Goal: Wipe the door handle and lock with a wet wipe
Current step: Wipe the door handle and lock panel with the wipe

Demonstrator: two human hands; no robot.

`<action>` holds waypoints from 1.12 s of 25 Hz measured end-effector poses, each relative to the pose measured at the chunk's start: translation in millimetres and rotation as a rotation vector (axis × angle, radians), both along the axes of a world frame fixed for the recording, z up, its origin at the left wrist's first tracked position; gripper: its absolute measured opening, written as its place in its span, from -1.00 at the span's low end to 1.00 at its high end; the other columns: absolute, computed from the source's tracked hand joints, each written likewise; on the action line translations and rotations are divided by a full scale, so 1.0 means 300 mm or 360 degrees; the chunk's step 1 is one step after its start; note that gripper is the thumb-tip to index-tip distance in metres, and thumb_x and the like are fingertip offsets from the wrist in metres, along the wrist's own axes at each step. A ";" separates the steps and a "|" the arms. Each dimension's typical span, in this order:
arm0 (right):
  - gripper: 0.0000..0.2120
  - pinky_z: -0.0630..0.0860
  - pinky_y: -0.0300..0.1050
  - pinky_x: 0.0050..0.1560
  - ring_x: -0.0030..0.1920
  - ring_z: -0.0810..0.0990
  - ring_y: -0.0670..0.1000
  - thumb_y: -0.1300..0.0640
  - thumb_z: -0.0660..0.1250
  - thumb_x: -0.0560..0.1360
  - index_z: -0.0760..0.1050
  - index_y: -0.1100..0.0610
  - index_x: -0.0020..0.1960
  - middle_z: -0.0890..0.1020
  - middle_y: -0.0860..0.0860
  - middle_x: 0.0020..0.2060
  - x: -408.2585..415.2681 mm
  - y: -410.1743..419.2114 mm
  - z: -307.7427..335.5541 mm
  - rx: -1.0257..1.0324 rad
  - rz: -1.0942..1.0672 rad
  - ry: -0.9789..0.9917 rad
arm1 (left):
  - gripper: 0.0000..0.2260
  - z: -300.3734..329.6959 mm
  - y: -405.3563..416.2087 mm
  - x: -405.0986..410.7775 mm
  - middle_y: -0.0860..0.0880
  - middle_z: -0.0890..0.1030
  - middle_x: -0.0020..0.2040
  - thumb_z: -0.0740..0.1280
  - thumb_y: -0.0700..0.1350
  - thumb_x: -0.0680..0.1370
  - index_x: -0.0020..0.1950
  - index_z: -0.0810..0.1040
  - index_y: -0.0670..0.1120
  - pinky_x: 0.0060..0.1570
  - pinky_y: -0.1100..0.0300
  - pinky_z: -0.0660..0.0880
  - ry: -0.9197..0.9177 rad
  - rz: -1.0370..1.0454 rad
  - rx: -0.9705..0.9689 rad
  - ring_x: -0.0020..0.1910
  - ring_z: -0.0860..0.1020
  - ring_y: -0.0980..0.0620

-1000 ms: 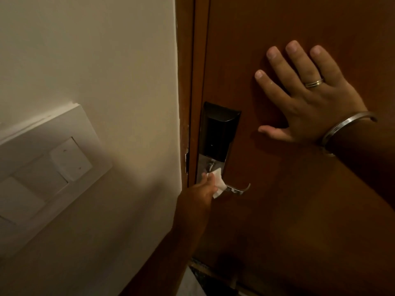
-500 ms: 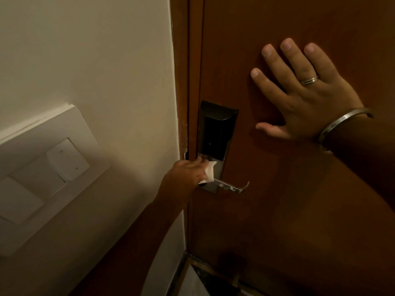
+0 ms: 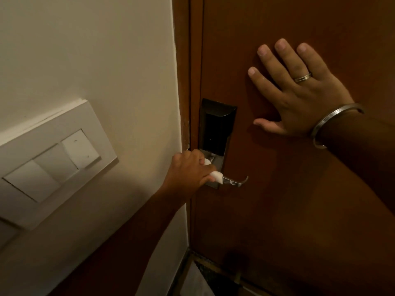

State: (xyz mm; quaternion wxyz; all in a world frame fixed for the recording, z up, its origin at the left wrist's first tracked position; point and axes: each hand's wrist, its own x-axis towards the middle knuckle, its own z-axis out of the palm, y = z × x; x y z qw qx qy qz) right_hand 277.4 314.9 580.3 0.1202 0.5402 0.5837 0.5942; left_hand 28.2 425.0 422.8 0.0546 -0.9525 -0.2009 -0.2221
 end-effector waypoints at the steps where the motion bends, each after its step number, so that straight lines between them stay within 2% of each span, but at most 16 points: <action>1: -0.04 -0.13 0.22 0.56 0.59 -0.03 0.31 -0.45 -0.06 0.52 -0.06 0.20 0.66 -0.04 0.28 0.61 -0.001 0.000 -0.001 0.0003 -0.0002 0.0007 | -0.77 -0.012 -0.035 0.015 -0.11 0.54 -0.08 0.48 0.08 0.41 0.00 0.63 0.03 -0.15 -0.02 0.40 0.0008 0.0008 0.0003 -0.13 0.49 -0.11; 4: -0.05 -0.09 0.22 0.55 0.59 0.01 0.32 -0.44 -0.02 0.52 -0.03 0.21 0.65 -0.01 0.29 0.61 -0.003 -0.008 0.009 0.0008 0.0001 -0.0001 | -0.76 -0.027 -0.074 0.031 -0.15 0.54 0.09 0.45 0.09 0.43 0.05 0.62 0.05 0.01 -0.12 0.35 -0.0030 0.0058 -0.0103 0.03 0.48 -0.17; 6: -0.05 -0.08 0.22 0.55 0.59 0.03 0.32 -0.44 0.00 0.52 -0.01 0.21 0.65 0.02 0.29 0.61 -0.010 -0.009 0.013 -0.0005 0.0003 0.0009 | -0.76 -0.028 -0.024 0.002 -0.13 0.49 0.16 0.40 0.11 0.46 0.09 0.60 0.10 0.08 -0.09 0.26 -0.0038 0.0173 -0.0182 0.11 0.42 -0.15; 10: -0.07 -0.07 0.21 0.55 0.58 0.08 0.32 -0.43 0.01 0.52 0.03 0.21 0.64 0.07 0.28 0.60 -0.012 -0.007 0.012 0.0019 0.0003 -0.0017 | -0.77 -0.037 -0.077 0.044 -0.14 0.49 0.19 0.42 0.11 0.44 0.07 0.61 0.09 0.10 -0.15 0.28 -0.0036 0.0185 -0.0283 0.14 0.41 -0.19; 13: -0.07 -0.09 0.21 0.55 0.58 0.08 0.31 -0.43 -0.01 0.52 0.03 0.20 0.65 0.06 0.28 0.60 -0.014 -0.007 0.011 0.0026 -0.0013 -0.0033 | -0.74 -0.063 -0.207 0.127 -0.12 0.56 0.13 0.51 0.10 0.35 -0.03 0.64 0.06 0.00 -0.16 0.40 0.0003 0.0096 -0.0211 0.06 0.51 -0.18; 17: -0.07 -0.08 0.20 0.55 0.58 0.07 0.31 -0.43 0.00 0.52 0.05 0.20 0.64 0.08 0.28 0.60 -0.006 -0.008 0.012 0.0025 0.0003 -0.0007 | -0.79 -0.042 -0.097 0.062 -0.15 0.51 0.24 0.46 0.15 0.39 -0.06 0.63 0.10 0.10 -0.22 0.30 -0.0017 0.0191 -0.0294 0.21 0.43 -0.23; 20: -0.08 -0.09 0.19 0.56 0.58 0.08 0.31 -0.43 -0.02 0.52 0.05 0.20 0.64 0.08 0.28 0.60 -0.005 -0.006 0.005 0.0022 -0.0007 -0.0026 | -0.77 -0.049 -0.088 0.055 -0.14 0.58 0.13 0.51 0.17 0.32 -0.15 0.64 0.09 -0.04 -0.19 0.42 -0.0016 0.0185 -0.0137 0.10 0.52 -0.21; 22: -0.08 -0.10 0.19 0.56 0.58 0.07 0.31 -0.43 -0.02 0.52 0.04 0.20 0.64 0.07 0.28 0.60 -0.009 -0.005 0.011 0.0009 -0.0012 -0.0018 | -0.75 -0.065 -0.175 0.131 -0.09 0.59 0.07 0.50 0.19 0.31 -0.15 0.64 0.09 -0.09 -0.12 0.46 0.0033 0.0228 -0.0084 0.04 0.55 -0.15; 25: -0.07 -0.11 0.19 0.56 0.58 0.08 0.31 -0.43 -0.02 0.52 0.03 0.19 0.65 0.07 0.28 0.60 -0.015 -0.005 0.014 0.0001 -0.0019 -0.0014 | -0.76 -0.078 -0.275 0.211 -0.07 0.56 0.15 0.42 0.18 0.40 -0.10 0.63 0.05 0.00 -0.11 0.43 0.0006 0.0383 -0.0164 0.16 0.48 -0.12; 28: -0.08 -0.12 0.19 0.56 0.59 0.06 0.31 -0.42 -0.01 0.52 0.02 0.19 0.65 0.06 0.27 0.61 -0.013 -0.007 0.016 0.0004 -0.0014 0.0003 | -0.76 -0.081 -0.217 0.144 -0.09 0.56 0.21 0.43 0.20 0.38 -0.15 0.63 0.05 0.15 -0.18 0.36 -0.0043 0.0344 0.0030 0.29 0.43 -0.17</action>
